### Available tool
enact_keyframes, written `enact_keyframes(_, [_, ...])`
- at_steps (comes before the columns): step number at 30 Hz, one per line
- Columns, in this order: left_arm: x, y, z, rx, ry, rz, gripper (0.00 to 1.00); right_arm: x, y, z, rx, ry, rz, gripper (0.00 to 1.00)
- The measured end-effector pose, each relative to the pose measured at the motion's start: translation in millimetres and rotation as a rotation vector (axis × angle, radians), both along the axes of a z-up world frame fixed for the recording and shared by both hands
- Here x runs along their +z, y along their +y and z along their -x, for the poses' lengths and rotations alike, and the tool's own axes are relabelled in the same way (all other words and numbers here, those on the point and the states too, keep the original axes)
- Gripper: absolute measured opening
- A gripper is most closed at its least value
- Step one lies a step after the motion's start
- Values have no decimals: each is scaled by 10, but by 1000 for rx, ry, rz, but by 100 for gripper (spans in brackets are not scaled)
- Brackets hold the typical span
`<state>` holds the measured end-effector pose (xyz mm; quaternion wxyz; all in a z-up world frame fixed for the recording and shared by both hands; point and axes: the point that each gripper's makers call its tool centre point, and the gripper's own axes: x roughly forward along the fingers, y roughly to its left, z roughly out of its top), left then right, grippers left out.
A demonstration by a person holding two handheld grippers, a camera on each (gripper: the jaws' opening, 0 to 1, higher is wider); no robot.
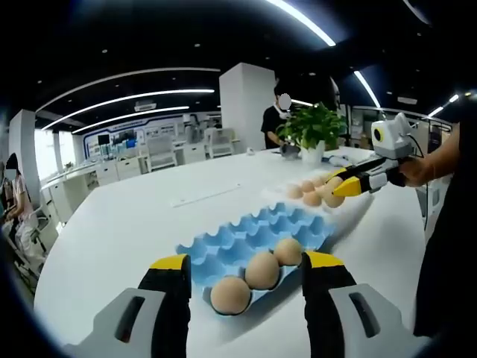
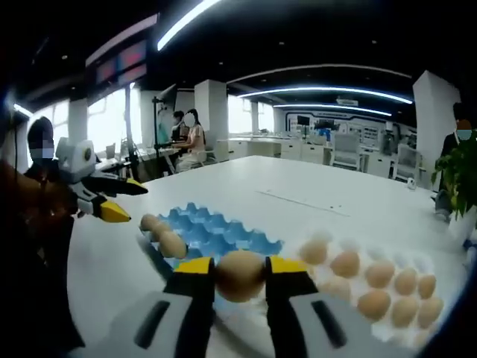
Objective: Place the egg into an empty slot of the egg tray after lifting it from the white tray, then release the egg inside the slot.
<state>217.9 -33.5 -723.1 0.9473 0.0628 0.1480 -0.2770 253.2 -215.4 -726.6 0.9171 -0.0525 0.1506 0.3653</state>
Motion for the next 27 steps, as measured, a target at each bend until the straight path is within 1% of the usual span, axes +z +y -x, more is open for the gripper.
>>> enact_keyframes(3, [-10,-2,5,0,3,-4,60,-24,190,10,44,1,-1,26])
enact_keyframes(11, [-8,3,2,-2,3,1,60,-123,523,6,123,24,-4,26])
enact_keyframes(14, [-8,14,-1,0,2,0,60,-176,605,16,149,27,14,26])
enact_keyframes(17, [12,29,-7,9,3,21,59,-211,664,25,167,40,9,26])
enact_keyframes(18, [16,35,-10,12,6,29,58,-240,694,31,178,39,19,26])
enact_keyframes(20, [15,49,-17,16,1,17,58,-280,728,33,191,42,29,26])
enact_keyframes(23, [26,49,-20,17,-1,25,58,-335,752,39,201,51,39,26])
enact_keyframes(27, [25,54,-22,19,-1,15,59,-420,747,38,213,61,62,26])
